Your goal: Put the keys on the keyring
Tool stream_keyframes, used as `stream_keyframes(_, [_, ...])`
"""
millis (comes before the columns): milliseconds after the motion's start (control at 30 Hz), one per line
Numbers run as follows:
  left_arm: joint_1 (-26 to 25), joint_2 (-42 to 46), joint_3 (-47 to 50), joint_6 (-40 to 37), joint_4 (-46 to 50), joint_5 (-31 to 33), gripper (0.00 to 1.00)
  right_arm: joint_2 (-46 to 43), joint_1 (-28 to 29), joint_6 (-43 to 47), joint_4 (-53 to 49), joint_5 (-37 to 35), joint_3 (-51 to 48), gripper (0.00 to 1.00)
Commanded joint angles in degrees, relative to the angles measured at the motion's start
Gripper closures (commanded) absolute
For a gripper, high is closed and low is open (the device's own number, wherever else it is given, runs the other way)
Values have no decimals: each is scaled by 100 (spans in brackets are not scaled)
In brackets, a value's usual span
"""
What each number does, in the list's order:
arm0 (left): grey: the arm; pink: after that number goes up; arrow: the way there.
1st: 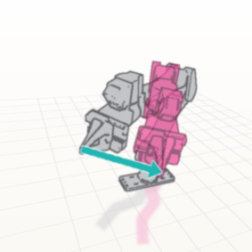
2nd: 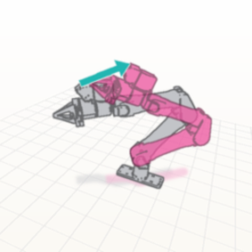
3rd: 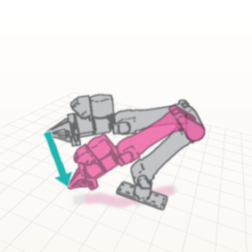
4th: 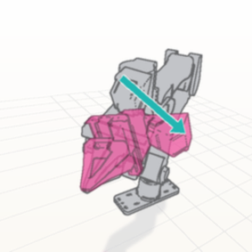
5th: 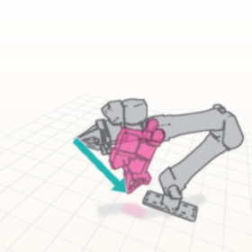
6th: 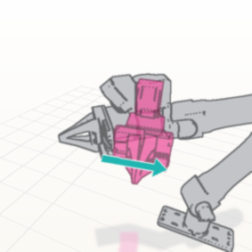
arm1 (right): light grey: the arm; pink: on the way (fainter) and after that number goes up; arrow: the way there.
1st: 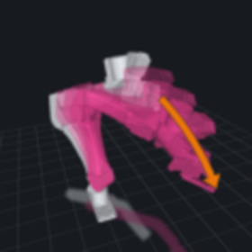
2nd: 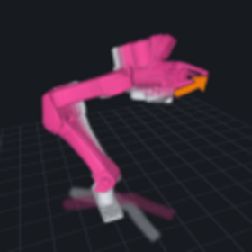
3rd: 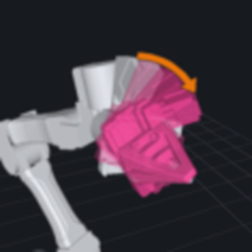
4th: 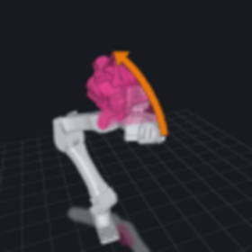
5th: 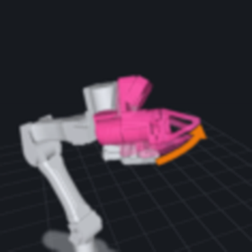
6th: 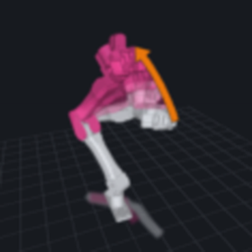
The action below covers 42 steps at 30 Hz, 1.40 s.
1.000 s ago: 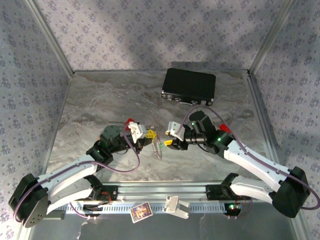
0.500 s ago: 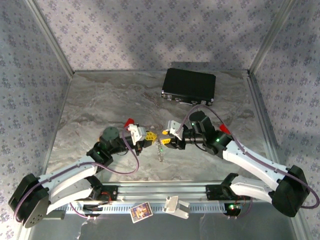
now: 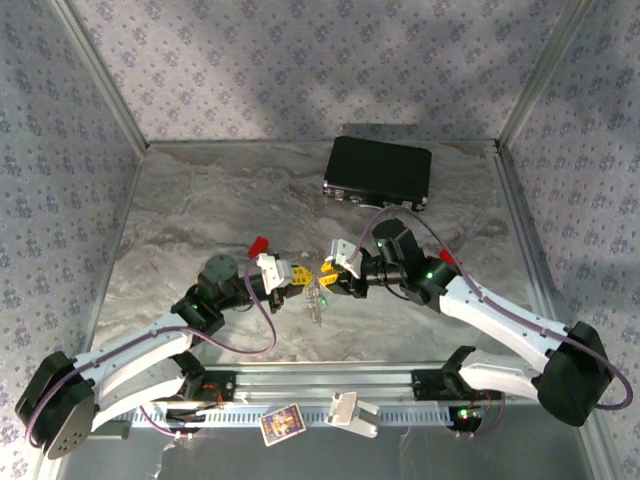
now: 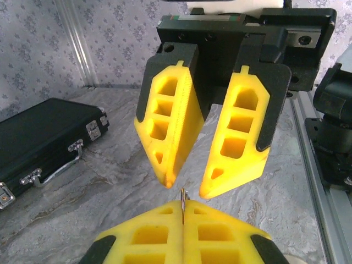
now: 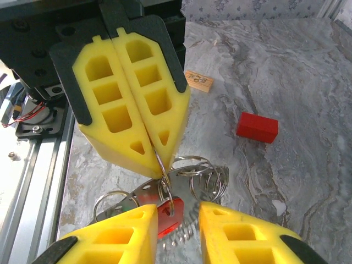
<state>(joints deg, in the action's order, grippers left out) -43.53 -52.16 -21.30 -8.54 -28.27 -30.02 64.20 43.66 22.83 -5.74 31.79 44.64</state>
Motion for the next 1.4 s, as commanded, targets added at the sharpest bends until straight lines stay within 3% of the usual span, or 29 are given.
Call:
stream_keyframes(0, [-51,132,-115,-142,-175,-194,100,61,20,-47,-119,160,204,76])
stream_keyframes(433, [-59,123,-185,-184,-83,-268,100,171,59,71,-237,321,252,88])
stream_keyframes(1367, [-59,168,-226,-143,-25,-355,100,260,46,113,-367,433,308,88])
